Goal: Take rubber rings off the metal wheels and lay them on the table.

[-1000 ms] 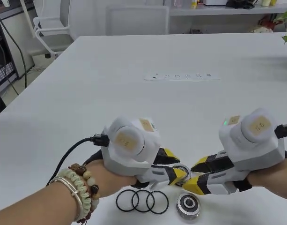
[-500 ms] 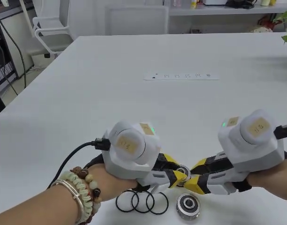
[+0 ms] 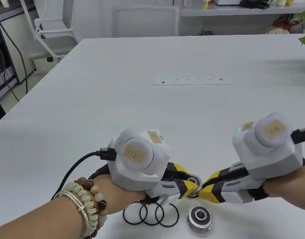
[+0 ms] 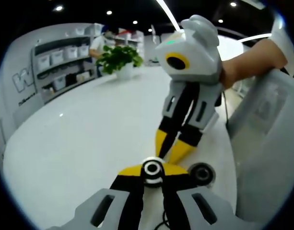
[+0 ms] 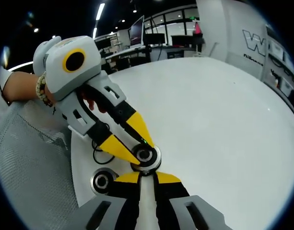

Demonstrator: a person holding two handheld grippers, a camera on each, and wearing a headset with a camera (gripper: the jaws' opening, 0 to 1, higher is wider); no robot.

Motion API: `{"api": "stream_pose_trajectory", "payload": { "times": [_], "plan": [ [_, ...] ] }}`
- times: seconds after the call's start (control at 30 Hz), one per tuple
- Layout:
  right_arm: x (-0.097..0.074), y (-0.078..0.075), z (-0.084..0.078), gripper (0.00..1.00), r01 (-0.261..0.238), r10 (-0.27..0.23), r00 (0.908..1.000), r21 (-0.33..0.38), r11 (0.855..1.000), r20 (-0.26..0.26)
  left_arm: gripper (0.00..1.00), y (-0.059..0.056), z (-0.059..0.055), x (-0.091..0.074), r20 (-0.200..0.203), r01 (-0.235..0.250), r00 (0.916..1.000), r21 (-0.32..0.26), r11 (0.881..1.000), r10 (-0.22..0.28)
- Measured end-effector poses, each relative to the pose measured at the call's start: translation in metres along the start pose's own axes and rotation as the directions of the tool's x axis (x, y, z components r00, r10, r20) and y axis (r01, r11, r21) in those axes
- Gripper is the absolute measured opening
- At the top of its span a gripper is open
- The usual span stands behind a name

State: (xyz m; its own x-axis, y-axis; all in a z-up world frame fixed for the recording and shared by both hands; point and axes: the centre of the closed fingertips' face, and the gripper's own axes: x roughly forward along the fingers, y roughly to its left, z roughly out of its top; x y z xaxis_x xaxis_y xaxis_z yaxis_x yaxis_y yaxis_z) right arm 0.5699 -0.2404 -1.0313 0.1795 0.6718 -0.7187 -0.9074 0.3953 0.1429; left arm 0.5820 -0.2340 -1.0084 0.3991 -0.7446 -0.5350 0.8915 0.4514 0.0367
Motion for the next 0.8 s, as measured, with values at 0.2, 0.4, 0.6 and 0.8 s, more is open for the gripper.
{"api": "stream_pose_trajectory", "payload": {
  "times": [0.2, 0.4, 0.6, 0.8],
  "plan": [
    [-0.0008, -0.0018, 0.0006, 0.01, 0.015, -0.015, 0.9999, -0.009, 1.000, -0.002, 0.15, -0.0003, -0.0002, -0.0001, -0.001, -0.003, 1.0000, 0.002, 1.000, 0.003],
    [-0.0018, -0.0029, 0.0003, 0.00, 0.026, -0.025, 0.9995, 0.023, 0.999, -0.019, 0.15, -0.0006, -0.0003, -0.0003, -0.004, -0.003, 1.0000, 0.013, 1.000, 0.003],
    [-0.0059, -0.0079, 0.0018, 0.00, 0.017, -0.017, 0.9998, 0.150, 0.988, 0.002, 0.14, -0.0005, -0.0008, -0.0010, -0.006, -0.003, 1.0000, 0.017, 1.000, 0.003],
    [-0.0084, -0.0054, 0.0027, 0.00, 0.005, -0.008, 0.9999, 0.205, 0.979, 0.015, 0.14, -0.0007, -0.0010, -0.0013, -0.006, -0.002, 1.0000, 0.020, 1.000, 0.002]
  ]
}}
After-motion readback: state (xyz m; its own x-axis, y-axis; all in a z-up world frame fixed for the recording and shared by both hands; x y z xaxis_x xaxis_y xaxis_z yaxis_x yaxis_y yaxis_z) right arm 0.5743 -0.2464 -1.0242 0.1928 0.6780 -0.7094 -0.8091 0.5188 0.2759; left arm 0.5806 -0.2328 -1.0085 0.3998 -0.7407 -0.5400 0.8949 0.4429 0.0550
